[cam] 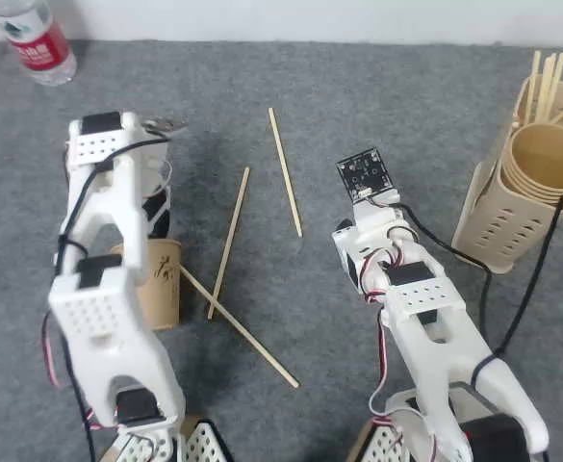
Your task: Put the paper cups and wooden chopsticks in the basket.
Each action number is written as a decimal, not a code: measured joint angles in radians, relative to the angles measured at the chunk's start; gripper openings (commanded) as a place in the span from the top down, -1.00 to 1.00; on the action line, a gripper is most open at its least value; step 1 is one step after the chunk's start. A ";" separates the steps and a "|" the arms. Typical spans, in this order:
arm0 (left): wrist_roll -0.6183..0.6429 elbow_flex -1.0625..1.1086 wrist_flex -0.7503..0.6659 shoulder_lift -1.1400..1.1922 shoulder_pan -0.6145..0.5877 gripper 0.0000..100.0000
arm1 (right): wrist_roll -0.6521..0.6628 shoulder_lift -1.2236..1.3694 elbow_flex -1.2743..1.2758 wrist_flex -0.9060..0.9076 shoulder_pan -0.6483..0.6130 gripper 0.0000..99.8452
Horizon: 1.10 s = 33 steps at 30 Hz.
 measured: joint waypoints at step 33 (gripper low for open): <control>-0.278 1.132 0.005 -1.835 -0.334 0.42 | 0.000 0.000 0.020 -0.011 0.002 0.61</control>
